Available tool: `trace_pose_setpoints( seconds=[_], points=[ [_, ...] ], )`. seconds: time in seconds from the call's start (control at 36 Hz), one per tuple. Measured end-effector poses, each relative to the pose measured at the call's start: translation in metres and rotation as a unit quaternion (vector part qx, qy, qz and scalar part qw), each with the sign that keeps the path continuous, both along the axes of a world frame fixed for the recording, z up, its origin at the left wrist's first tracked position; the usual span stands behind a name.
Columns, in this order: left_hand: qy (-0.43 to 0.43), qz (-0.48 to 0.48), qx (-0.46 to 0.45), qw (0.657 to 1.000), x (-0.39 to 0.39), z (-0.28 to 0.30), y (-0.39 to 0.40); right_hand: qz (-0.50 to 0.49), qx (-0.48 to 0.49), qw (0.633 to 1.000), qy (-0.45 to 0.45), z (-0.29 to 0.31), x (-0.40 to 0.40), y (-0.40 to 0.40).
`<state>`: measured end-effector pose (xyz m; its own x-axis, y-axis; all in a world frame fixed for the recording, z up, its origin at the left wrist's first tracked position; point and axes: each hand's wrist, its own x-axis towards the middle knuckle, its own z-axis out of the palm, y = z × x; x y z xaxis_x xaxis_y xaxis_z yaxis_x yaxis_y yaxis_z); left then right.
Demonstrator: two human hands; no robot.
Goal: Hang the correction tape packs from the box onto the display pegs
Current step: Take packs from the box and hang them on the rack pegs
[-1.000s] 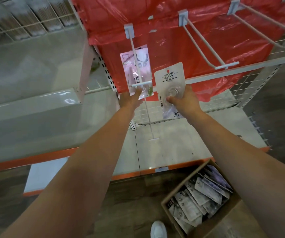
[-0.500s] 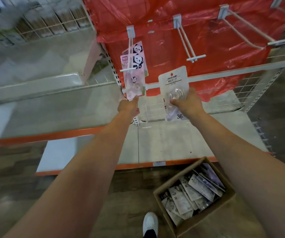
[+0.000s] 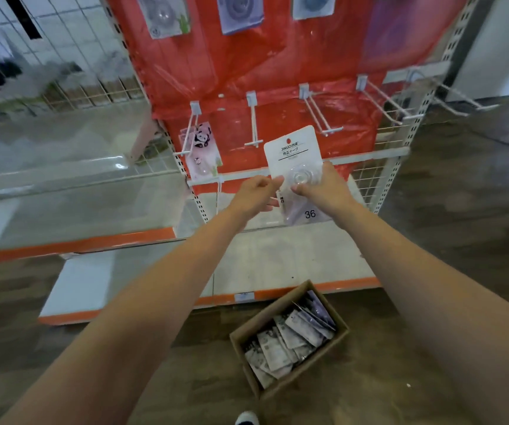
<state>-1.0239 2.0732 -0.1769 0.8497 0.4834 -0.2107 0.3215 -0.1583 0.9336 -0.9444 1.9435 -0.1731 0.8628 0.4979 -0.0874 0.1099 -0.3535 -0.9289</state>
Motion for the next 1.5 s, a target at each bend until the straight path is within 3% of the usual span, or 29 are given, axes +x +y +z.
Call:
trace_pose_setpoints(
  seconds=[0.14, 0.28, 0.53, 0.64, 0.72, 1.06, 1.31, 1.5],
  points=[
    [-0.035, -0.068, -0.028, 0.997, 0.016, 0.05, -0.046, 0.003, 0.044, 0.999, 0.017, 0.039, 0.018, -0.047],
    [-0.087, -0.097, -0.071, 0.989, 0.035, 0.097, -0.074, -0.007, 0.067, 0.997, -0.035, 0.098, 0.025, -0.081],
    [-0.162, -0.129, -0.036, 0.978, 0.098, 0.179, -0.083, -0.017, 0.049, 0.989, -0.14, 0.194, 0.061, -0.104],
    [-0.194, -0.13, -0.02, 0.972, 0.132, 0.205, -0.077, -0.037, 0.022, 0.986, -0.159, 0.203, 0.117, -0.105],
    [-0.207, -0.107, -0.028, 0.972, 0.157, 0.214, -0.072, -0.068, -0.034, 0.983, -0.167, 0.223, 0.116, -0.106],
    [-0.182, -0.151, 0.014, 0.972, 0.24, 0.209, -0.094, -0.068, -0.292, 0.909, -0.288, 0.218, 0.163, -0.156],
    [-0.158, -0.146, 0.041, 0.976, 0.288, 0.198, -0.129, -0.063, -0.341, 0.892, -0.291, 0.203, 0.226, -0.186],
    [-0.179, -0.122, 0.053, 0.975, 0.322, 0.204, -0.164, -0.028, -0.322, 0.9, -0.292, 0.202, 0.283, -0.208]
  ],
)
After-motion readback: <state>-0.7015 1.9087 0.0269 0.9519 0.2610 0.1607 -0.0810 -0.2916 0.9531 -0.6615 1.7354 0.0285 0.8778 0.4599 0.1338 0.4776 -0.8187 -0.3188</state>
